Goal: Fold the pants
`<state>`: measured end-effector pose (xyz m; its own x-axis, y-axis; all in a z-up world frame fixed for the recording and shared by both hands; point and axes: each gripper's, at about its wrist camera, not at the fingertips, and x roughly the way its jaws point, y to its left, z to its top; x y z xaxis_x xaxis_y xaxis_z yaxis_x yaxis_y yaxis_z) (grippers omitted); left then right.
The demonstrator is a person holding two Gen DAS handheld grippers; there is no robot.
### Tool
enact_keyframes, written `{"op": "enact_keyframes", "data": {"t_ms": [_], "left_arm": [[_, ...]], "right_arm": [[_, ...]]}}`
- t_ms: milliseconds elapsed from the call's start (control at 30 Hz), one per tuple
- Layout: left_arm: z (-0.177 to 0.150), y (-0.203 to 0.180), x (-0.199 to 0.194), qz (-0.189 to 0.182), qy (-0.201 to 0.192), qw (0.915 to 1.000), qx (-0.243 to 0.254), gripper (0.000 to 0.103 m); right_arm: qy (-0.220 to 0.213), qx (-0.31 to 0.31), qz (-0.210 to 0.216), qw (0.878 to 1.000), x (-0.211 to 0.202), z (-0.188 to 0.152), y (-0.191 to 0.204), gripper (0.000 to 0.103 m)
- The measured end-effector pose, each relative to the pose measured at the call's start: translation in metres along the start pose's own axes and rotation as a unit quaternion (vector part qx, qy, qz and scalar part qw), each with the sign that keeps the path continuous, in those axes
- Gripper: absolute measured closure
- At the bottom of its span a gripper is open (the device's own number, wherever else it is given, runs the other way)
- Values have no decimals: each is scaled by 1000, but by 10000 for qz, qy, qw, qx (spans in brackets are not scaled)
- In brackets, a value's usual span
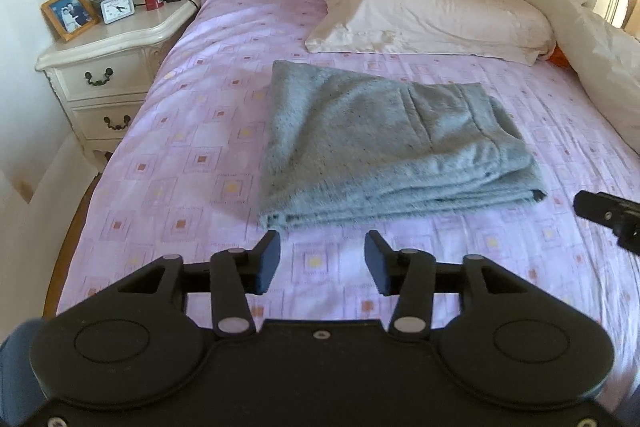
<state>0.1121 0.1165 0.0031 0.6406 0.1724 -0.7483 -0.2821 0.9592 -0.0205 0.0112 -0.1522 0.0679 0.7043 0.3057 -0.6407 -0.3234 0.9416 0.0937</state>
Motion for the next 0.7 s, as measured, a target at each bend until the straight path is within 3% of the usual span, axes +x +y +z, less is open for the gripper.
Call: {"op": "enact_keyframes", "data": {"t_ms": [700], "left_arm": [[-10,-5,-19,32,-99,9999,12,47]], "right_arm": [[-69,-162,-71,9998,-8,-7,29,80]]}}
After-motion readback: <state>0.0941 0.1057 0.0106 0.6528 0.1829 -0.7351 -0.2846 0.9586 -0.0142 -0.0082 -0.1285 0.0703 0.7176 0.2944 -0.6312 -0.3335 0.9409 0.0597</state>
